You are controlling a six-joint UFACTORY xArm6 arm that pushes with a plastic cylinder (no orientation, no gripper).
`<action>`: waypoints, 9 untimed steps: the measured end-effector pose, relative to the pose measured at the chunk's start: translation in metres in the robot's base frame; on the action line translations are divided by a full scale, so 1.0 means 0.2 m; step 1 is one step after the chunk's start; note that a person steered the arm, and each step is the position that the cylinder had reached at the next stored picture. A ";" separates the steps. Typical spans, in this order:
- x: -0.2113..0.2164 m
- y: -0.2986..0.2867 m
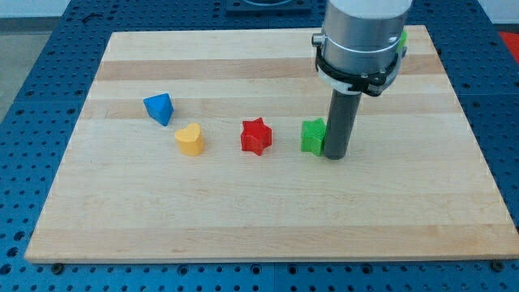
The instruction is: Slide the green star towards the center
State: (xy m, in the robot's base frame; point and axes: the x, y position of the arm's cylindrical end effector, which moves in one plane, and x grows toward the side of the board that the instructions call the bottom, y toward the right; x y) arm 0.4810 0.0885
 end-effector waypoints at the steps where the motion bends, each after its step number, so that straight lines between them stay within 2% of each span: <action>1: 0.02 -0.05; 3: -0.01 -0.21; 5: -0.24 -0.22; 6: -0.28 -0.22; 8: 0.06 -0.30; 9: 0.09 -0.59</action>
